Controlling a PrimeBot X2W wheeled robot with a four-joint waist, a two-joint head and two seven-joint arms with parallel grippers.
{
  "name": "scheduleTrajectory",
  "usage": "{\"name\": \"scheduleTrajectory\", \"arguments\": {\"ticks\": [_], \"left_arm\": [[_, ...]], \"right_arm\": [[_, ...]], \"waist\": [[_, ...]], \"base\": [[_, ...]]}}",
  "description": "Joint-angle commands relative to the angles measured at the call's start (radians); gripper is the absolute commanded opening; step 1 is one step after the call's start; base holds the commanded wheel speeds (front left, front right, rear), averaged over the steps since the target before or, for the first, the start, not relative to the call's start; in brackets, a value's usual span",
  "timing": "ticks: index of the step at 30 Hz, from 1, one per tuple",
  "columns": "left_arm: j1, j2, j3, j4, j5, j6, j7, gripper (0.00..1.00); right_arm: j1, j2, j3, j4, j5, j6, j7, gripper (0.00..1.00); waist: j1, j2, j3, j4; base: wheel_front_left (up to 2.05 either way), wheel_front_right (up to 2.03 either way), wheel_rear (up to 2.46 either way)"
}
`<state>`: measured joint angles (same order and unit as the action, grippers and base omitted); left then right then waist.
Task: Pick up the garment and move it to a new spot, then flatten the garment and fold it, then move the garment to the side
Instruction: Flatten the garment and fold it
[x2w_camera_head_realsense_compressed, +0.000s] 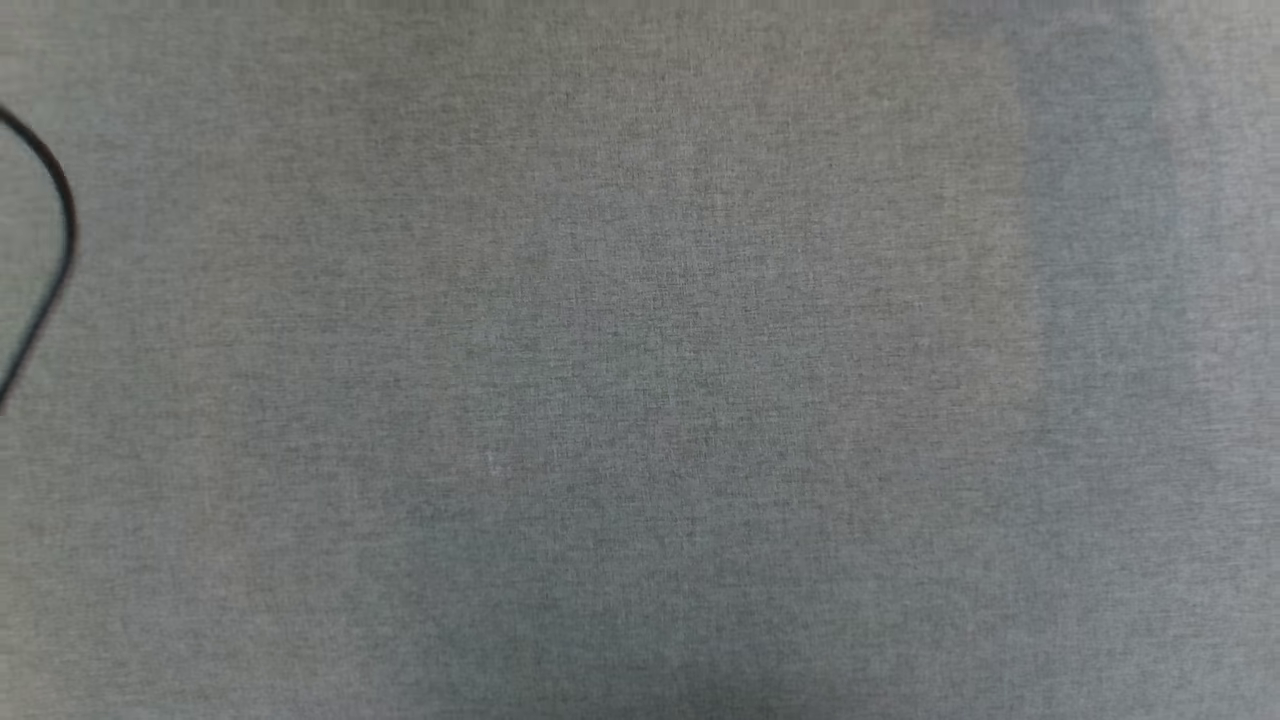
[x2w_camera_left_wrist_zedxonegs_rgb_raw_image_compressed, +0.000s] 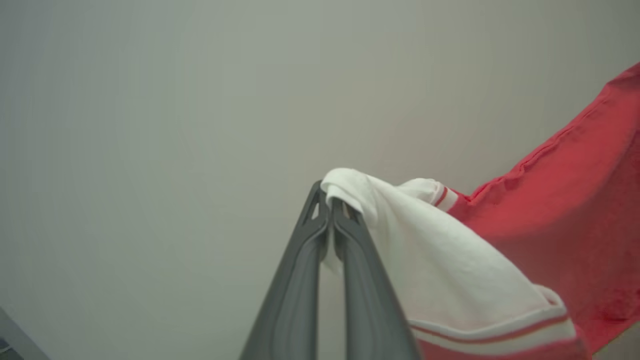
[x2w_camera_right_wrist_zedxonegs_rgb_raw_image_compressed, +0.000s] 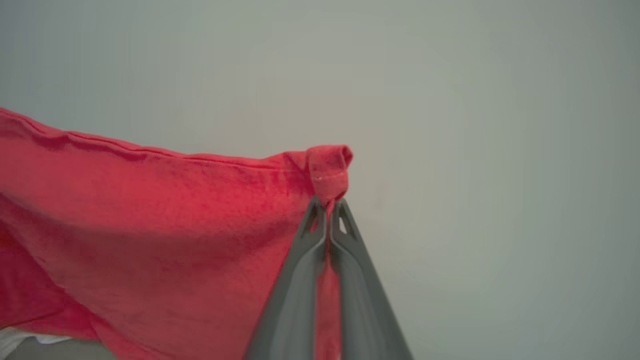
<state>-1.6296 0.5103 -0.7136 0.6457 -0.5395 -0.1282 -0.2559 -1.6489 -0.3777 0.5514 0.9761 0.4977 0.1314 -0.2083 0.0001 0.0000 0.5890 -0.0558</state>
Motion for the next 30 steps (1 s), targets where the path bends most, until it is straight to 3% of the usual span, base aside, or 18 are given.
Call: {"name": "scheduleTrajectory", "arguments": {"ticks": [1,6,16,22,30], "left_arm": [[0.087,0.011,0.024,-0.037,0.015,0.002,-0.006,0.00],[0.362,0.015,0.092,-0.151,0.049,0.011,-0.006,0.00],[0.943,0.014,0.197,-0.361,0.109,0.069,-0.006,0.00],[1.223,-0.024,0.216,-0.429,0.139,0.101,-0.006,0.00],[1.457,-0.106,0.210,-0.414,0.170,0.083,-0.006,0.00]], "right_arm": [[0.066,0.006,0.023,-0.012,0.025,-0.001,-0.015,0.00],[0.264,-0.014,0.104,-0.085,0.103,-0.001,-0.036,0.00],[0.669,-0.137,0.214,-0.265,0.235,-0.001,-0.050,0.00],[0.900,-0.184,0.239,-0.344,0.275,-0.001,-0.052,0.00],[1.193,-0.232,0.178,-0.404,0.285,-0.001,-0.053,0.00]], "waist": [[-0.0001,0.0000,-0.055,0.009],[-0.0001,0.0000,-0.151,0.023],[-0.0001,0.0000,-0.318,0.023],[-0.0001,0.0000,-0.385,0.023],[-0.0001,0.0000,-0.455,0.041]], "base": [[0.00,0.00,0.00],[0.00,0.00,0.00],[0.00,0.00,0.00],[0.00,0.00,0.00],[0.00,0.00,0.00]]}}
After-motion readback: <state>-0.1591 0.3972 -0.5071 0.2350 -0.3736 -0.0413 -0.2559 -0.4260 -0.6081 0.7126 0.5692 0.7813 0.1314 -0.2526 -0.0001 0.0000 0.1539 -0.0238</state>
